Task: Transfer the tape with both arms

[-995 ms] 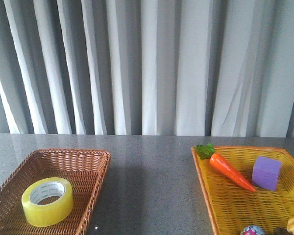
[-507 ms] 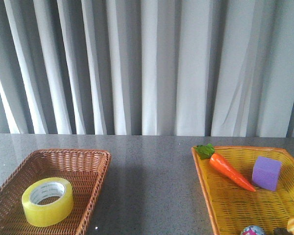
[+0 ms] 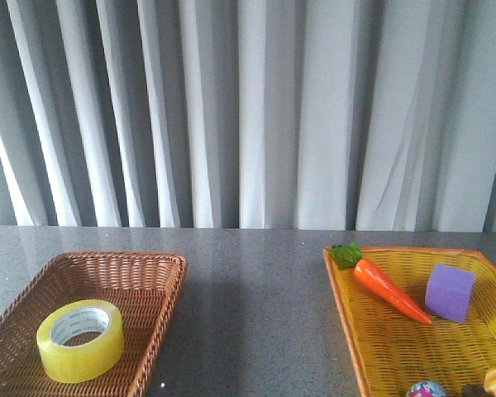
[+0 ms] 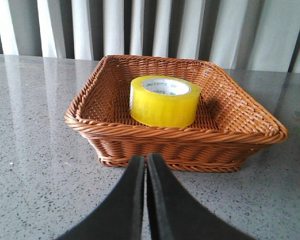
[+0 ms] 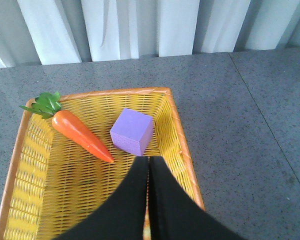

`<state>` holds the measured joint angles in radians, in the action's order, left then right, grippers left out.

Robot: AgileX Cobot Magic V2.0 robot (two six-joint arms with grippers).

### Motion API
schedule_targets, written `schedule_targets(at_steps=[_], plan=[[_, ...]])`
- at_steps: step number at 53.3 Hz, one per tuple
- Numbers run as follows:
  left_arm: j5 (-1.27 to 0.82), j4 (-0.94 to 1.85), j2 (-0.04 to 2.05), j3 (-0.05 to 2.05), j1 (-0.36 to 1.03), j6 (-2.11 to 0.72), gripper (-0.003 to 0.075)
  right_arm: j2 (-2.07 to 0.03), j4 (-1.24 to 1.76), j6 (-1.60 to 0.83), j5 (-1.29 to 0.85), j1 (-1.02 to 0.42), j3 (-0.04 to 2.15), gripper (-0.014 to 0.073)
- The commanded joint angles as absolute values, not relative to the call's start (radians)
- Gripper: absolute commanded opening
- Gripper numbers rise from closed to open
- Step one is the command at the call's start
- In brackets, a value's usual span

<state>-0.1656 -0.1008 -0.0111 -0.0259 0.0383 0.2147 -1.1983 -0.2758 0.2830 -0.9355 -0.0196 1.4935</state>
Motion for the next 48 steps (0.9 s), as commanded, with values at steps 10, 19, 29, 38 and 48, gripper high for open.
schedule_targets(at_steps=[10,19,29,38,48], plan=[[-0.114,-0.085,-0.028,-0.005,0.002,0.219,-0.0007,-1.180,-0.298,0.277,-0.873,-0.012,1.516,-0.0008],[-0.113,-0.085,-0.028,-0.004,0.001,0.219,-0.0006,-1.180,-0.298,0.277,-0.873,-0.012,1.516,-0.0008],[-0.113,-0.085,-0.028,-0.004,0.001,0.219,-0.0006,-1.180,-0.298,0.277,-0.873,-0.012,1.516,-0.0008],[-0.113,-0.085,-0.028,-0.004,0.001,0.219,-0.0006,-1.180,-0.298,0.277,-0.873,-0.012,1.516,-0.0008],[-0.113,-0.085,-0.028,-0.004,0.001,0.219,-0.0006,-1.180,-0.247,0.277,-0.877,-0.012,1.516,-0.0008]])
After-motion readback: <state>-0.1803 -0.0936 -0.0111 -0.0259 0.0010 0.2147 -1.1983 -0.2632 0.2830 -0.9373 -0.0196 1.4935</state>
